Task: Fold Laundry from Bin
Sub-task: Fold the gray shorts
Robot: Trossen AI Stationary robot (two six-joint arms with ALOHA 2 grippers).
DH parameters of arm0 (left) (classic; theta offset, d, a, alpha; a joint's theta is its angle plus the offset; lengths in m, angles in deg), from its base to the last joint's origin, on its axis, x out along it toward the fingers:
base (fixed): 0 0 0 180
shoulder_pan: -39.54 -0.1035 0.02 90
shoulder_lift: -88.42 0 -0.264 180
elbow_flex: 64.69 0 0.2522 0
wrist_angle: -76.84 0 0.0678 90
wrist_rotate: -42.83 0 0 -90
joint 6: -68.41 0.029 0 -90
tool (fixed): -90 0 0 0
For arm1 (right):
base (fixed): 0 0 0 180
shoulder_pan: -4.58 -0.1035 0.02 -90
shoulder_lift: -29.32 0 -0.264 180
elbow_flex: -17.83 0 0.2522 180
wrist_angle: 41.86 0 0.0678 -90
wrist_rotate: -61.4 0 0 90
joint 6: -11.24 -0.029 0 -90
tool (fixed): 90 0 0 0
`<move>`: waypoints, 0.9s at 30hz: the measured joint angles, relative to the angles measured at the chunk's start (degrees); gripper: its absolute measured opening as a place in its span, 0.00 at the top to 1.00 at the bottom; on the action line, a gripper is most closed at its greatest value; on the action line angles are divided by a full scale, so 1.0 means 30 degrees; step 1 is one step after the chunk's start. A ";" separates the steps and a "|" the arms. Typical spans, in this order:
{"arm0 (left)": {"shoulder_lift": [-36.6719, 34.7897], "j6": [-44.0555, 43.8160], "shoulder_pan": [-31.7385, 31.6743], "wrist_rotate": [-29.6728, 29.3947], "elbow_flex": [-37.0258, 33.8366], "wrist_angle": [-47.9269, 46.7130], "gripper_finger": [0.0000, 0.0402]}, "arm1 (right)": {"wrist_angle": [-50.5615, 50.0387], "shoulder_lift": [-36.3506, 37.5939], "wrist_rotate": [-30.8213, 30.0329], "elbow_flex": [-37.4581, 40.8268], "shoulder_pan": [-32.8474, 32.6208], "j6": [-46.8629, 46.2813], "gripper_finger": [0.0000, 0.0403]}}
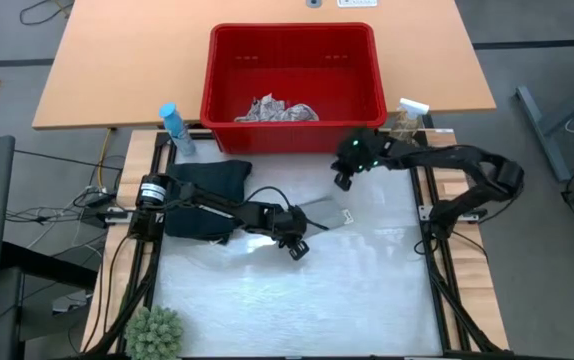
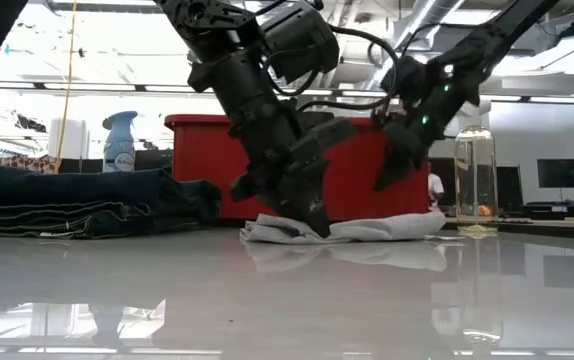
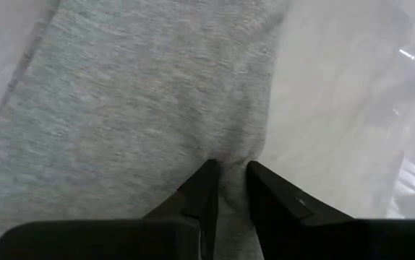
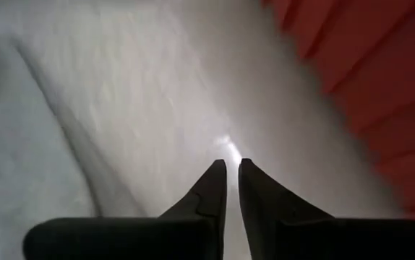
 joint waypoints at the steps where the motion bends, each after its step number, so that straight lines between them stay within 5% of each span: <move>1: 0.0003 0.0003 -0.0016 0.0153 0.0000 0.0060 0.83 | -0.0085 0.0485 0.0243 -0.0083 0.0179 0.0228 0.84; 7: -0.1062 0.1927 -0.0261 0.0609 -0.0022 0.0872 0.84 | -0.2436 0.3372 0.5319 -0.0193 -0.0293 0.2265 0.81; 11: -0.2164 0.3475 -0.0611 0.0666 -0.0007 0.0935 0.84 | -0.3825 0.5230 0.6884 -0.0200 -0.1760 0.2438 0.80; 16: -0.3099 0.3577 -0.0929 0.0219 -0.0009 0.1038 0.84 | -0.5405 0.5965 0.3075 -0.0205 -0.5286 0.4032 0.76; 21: -0.2718 0.3019 -0.1071 -0.0862 -0.0022 0.2154 0.84 | -0.5866 0.4867 -0.1178 -0.0198 -0.8508 0.5292 0.59; 24: -0.2654 0.0689 -0.0964 -0.2740 -0.0021 0.3746 0.84 | -0.5785 0.4203 -0.3189 -0.0198 -0.9702 0.2730 0.48; 27: -0.2688 -0.1937 -0.0796 -0.5387 0.0007 0.4044 0.84 | -0.6032 0.4022 -0.3164 -0.0199 -0.9845 -0.0840 0.46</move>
